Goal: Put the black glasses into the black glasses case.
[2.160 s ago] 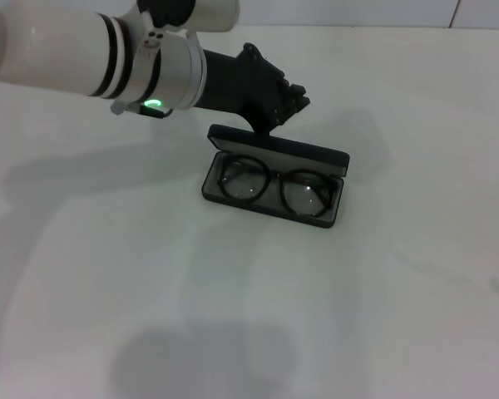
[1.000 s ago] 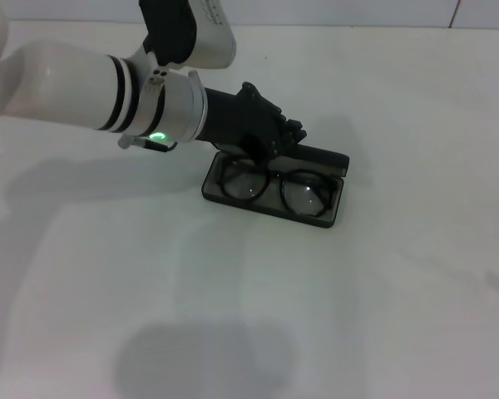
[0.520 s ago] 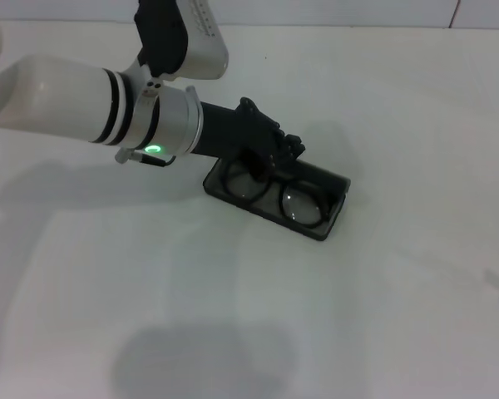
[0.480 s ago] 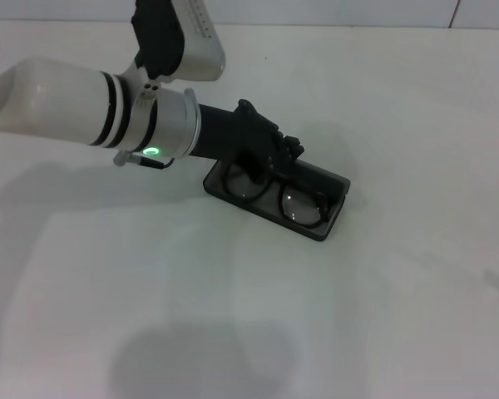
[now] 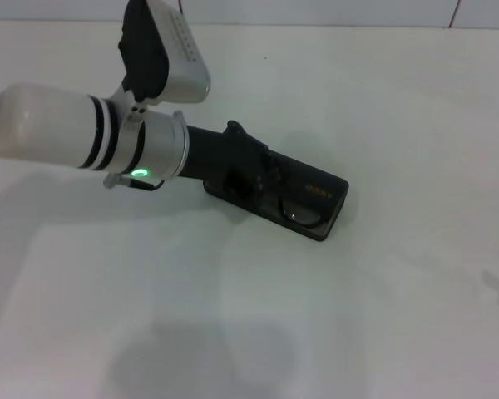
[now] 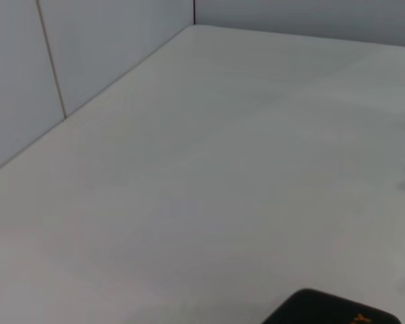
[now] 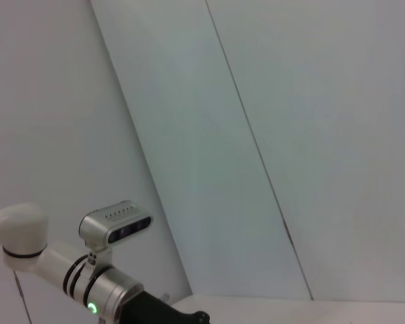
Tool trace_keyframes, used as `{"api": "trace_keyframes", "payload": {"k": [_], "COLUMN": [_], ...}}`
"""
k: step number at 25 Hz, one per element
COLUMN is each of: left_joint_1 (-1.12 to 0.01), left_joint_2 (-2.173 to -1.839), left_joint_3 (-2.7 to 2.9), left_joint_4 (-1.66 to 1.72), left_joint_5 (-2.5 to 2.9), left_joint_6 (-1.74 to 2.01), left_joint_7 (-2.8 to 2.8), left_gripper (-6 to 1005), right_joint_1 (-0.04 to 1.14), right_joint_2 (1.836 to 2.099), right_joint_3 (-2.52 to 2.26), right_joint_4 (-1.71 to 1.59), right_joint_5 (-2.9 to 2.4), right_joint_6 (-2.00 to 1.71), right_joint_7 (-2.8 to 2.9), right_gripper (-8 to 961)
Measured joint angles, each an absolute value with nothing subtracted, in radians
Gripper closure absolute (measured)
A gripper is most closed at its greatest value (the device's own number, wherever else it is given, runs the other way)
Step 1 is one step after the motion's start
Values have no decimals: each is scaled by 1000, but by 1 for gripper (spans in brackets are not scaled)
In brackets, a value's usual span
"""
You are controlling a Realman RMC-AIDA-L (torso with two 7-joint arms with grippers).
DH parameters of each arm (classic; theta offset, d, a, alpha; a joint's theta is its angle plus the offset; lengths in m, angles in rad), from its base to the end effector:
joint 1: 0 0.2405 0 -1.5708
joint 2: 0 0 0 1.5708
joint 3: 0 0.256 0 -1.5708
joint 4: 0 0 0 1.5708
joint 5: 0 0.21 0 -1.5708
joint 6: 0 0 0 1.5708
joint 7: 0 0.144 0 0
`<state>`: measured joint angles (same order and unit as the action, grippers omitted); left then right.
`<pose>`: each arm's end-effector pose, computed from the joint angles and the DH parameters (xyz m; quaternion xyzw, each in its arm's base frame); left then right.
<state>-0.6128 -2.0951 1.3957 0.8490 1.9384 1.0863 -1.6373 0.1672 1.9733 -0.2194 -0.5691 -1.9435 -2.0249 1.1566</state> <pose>-0.1874 0.3710 -0.0711 -0.9834 -0.1059 -0.0640 0.1329 0.3512 0.1873 0.0931 -0.8484 0.2369 0.3989 0.2549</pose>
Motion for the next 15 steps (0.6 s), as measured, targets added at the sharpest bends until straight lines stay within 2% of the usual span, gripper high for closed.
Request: {"api": "trace_keyframes", "payload": {"k": [9,15], "left_joint_1": [-546,-403], "left_joint_2": [-2095,-2088], "left_joint_3": [1397,1323], "left_joint_4": [863,1123], "left_joint_5": [1861,1645], "left_joint_6": [1122,1430], "left_joint_7": [-1574,-1550], "left_gripper": [826,810], "right_joint_1": [167,191], "right_joint_2": [1977,1984], "right_joint_3": [-220,-232], "right_joint_4": [-569,-568], "right_joint_5": [-1943,-1936], "right_joint_6": [-2034,-2119], "right_joint_7": [1157,1126], "right_gripper": [510,508]}}
